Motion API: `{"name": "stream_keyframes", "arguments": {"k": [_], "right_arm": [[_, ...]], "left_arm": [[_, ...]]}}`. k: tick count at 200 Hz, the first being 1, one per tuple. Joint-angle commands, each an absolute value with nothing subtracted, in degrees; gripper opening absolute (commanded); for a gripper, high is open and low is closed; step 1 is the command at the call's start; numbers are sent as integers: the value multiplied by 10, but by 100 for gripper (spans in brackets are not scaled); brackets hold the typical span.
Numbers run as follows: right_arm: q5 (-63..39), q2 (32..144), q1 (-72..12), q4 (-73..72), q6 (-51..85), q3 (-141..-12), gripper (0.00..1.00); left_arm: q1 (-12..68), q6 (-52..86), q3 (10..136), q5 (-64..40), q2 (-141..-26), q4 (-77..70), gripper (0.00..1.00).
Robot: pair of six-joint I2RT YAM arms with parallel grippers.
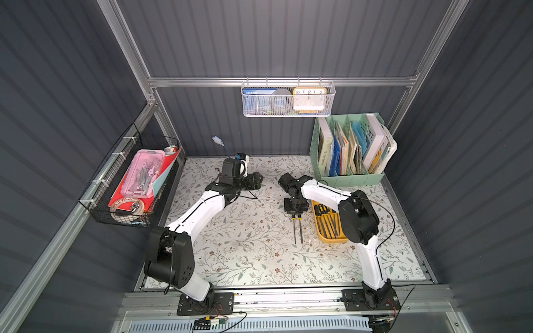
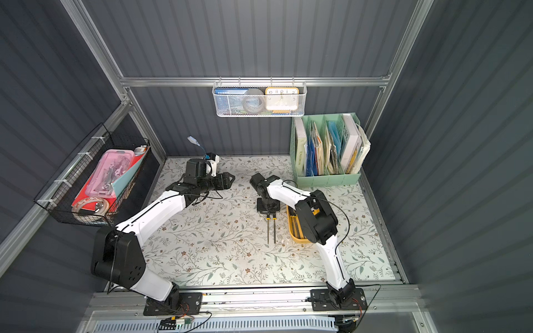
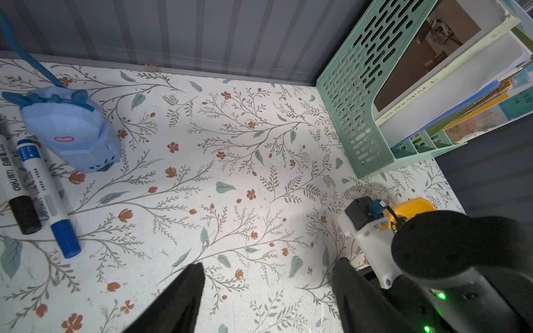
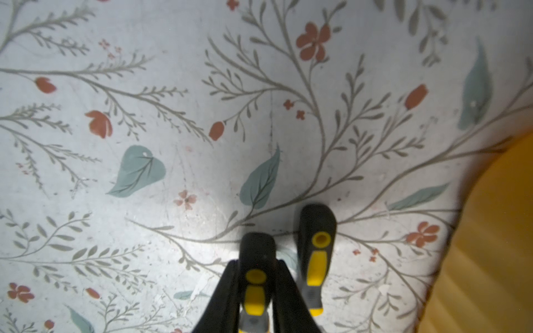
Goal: Take the file tool out of the storage box
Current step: Place the file tool at the center of the board.
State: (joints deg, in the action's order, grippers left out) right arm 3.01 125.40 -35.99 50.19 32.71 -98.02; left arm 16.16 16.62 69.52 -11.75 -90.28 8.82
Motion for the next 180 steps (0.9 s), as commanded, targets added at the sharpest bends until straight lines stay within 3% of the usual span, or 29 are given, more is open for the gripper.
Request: {"name": "stream_keyframes", "arguments": {"k": [1,27,97,145,180], "right_arm": [[35,1264,-360,511,332,-983,27],[40,1263,-359,513,329,-984,33],[106,1141,-323,535,281,-991,31],[52,1063,-197,522,235,-898,24],[-47,1064,-157,508,214,-861,28]], "left_arm": [[158,153,704,-121,-906,102,76],[156,150,706,-122,-906,102,76],[153,144,718,-130,-911,101,77],[152,141,726,-142,-919,98,77],[153,136,729,-144,-923,100,77]]}}
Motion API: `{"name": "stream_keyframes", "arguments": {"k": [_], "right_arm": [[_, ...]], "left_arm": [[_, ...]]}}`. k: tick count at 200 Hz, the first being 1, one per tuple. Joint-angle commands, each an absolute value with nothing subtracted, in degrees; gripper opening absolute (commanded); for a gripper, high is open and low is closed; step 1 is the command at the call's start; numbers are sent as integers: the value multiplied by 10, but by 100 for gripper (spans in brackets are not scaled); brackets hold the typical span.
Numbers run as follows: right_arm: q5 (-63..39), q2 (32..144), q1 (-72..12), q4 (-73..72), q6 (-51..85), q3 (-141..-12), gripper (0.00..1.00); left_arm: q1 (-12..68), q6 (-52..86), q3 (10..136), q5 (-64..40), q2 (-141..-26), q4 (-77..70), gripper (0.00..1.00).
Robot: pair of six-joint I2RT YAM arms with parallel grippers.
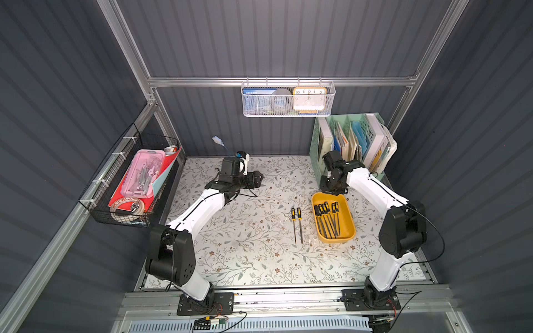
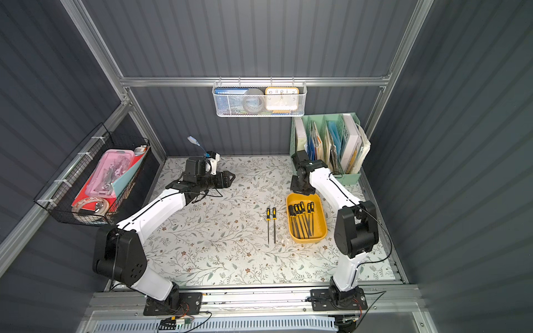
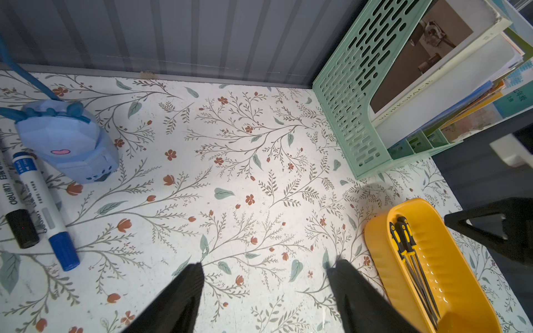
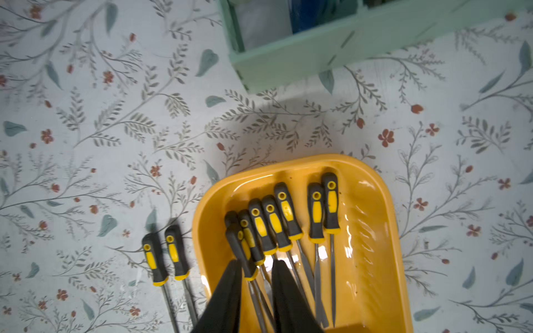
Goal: Take the file tool out of the storage box
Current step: Place the file tool at the center of the board, then pick up the file tool from the storage box.
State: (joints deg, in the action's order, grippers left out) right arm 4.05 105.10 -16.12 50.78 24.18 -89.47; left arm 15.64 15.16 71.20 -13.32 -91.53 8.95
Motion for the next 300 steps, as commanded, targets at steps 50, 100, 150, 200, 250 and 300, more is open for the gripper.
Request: {"name": "stream_keyframes", "arguments": {"k": [50,100,150,200,250,300], "right_arm": [[-164,1075,-140,440,207,-814,35],[-122,1107,-140,437,199,-812,34],[-99,1126,-141,442,187,-817,32],[-87,1140,-144,439,187,-809,28],[-90,1150,-148,441,184,-803,33],[-80,1158,-157,441,185,-805,29]], "left_arm": [[153,132,737,-140,-927,111,77],[153,131,743,-139,-932,115,77],[153,133,743,-136,-928,119,77],[153,136,747,-135,-927,121,77],[153,136,748,-134,-925,124,77],[153,134,751,-133,-925,127,77]]}}
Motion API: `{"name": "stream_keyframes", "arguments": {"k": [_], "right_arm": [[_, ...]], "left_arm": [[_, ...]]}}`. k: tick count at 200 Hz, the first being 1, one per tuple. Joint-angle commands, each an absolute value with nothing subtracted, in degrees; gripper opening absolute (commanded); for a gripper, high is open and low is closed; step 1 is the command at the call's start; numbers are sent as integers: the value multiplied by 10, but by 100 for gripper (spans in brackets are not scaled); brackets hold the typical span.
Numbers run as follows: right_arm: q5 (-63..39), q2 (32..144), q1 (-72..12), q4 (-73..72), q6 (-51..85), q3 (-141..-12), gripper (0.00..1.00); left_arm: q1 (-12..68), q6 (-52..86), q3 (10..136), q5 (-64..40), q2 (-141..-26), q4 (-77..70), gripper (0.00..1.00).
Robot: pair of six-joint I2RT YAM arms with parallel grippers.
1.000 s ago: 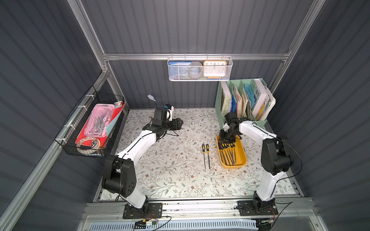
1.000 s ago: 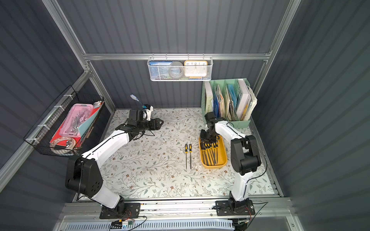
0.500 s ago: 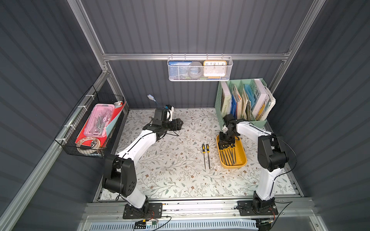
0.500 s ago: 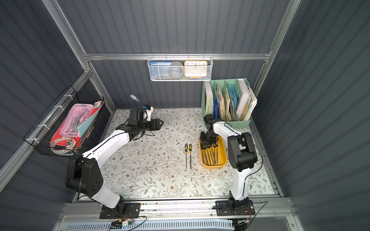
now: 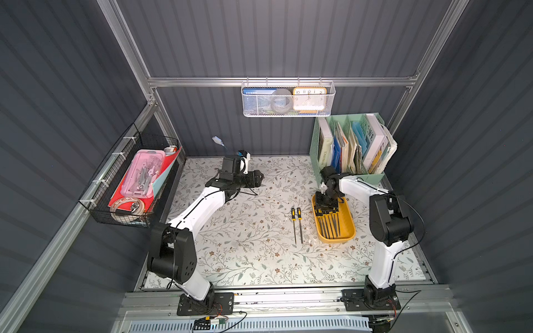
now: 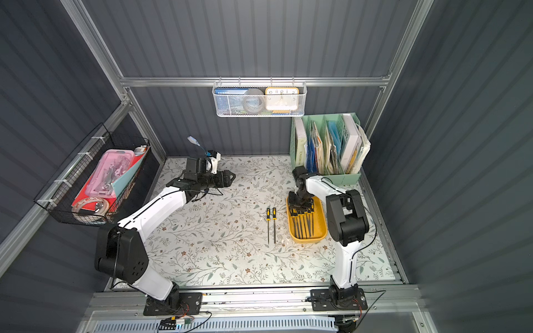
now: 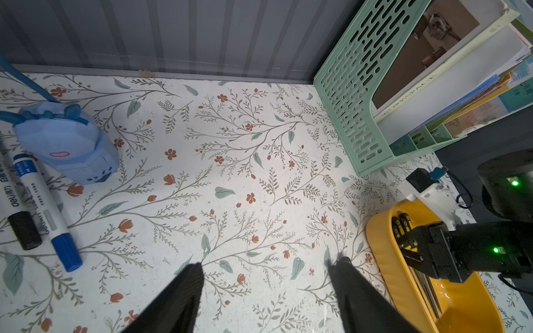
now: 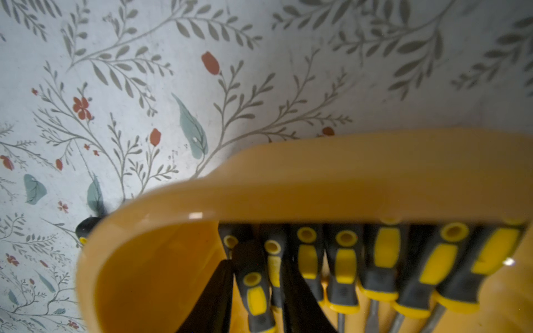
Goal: Take the file tool out of the storage box
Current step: Pick up the file tool from the storage box, then place the file tool at the center of the board.
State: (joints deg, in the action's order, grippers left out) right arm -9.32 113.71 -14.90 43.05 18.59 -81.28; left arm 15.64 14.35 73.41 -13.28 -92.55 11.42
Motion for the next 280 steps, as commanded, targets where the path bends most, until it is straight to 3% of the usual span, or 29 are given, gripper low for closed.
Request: {"name": "stream_keyframes", "arguments": {"k": [1,32,72,132,163,221,280], "right_arm": [[-79,1158,-158,441,185,-805,29],[-79,1156,-159,442,187,-806,14],[-66,1144,-160,449,186,-808,2],[-4,1069,-166,525,188,-882,0],[-1,1050,-213,537,210,-924,0],[22,1144,-341,531,325,-1023,0],[50,1236,-379,523,377,-1049,0]], "left_arm": [[153,134,751,-132,-924,127,77],[153,135,748,-131,-922,127,77],[153,136,744,-129,-917,124,77],[153,143,737,-122,-905,116,77],[153,154,719,-117,-888,110,77],[152,166,688,-103,-861,116,78],[152,163,692,-98,-857,124,78]]}}
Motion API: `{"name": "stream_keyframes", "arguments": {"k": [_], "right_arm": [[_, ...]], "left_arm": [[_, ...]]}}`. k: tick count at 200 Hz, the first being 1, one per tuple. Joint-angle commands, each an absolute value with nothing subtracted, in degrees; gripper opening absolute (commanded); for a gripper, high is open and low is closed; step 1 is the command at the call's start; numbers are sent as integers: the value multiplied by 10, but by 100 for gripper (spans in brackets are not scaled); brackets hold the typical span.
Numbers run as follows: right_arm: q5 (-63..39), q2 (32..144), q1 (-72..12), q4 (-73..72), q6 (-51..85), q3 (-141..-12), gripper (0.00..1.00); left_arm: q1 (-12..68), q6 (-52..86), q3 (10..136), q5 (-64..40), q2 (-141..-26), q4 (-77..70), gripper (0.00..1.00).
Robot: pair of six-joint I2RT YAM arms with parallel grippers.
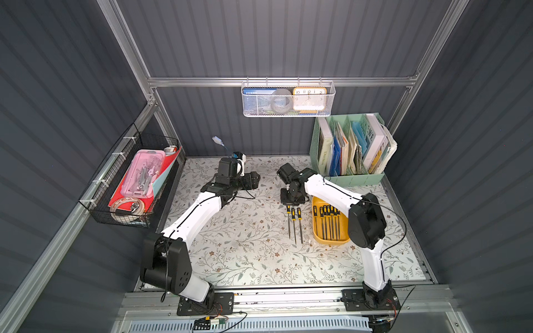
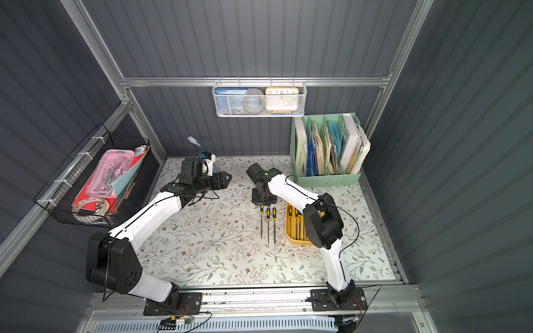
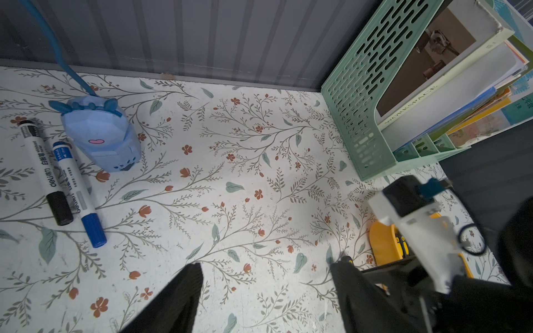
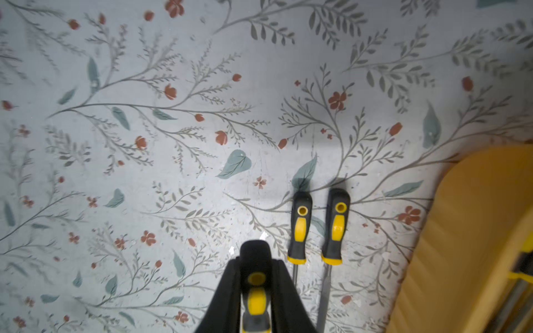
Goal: Take the file tool out of the storage box
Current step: Place the file tool at the center of the board.
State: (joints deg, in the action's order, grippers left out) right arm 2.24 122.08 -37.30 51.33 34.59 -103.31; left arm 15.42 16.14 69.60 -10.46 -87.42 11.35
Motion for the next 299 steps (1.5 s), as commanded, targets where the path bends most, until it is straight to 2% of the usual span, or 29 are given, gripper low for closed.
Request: {"name": "stream_keyframes", "arguments": {"k": [1,134,160,185,205,225,253,299], "right_arm": [[51,1237,-379,523,377,-1049,0],[47,1311,-384,537,365,-1077,0],[43,1316,-385,540,363,-1077,7],[43,1313,-386,541,360,-1078,23],[48,1302,-386,542,359,-1083,28],[49,1284,-385,544,354,-1092,34],[56,1227,-375,537,353,-1078,37],[89,1029,-289,386,341,-834,39]], "left_arm": [[152,163,692,-98,-858,125,78],[151,157,696,-98,-871,124,79],[151,157,694,-99,-872,120,79],[151,157,697,-99,-872,119,79],[151,157,701,-98,-871,120,79],[151,157,706,-99,-873,120,79],[151,156,712,-106,-882,114,79],[151,150,717,-120,-895,107,79]]}}
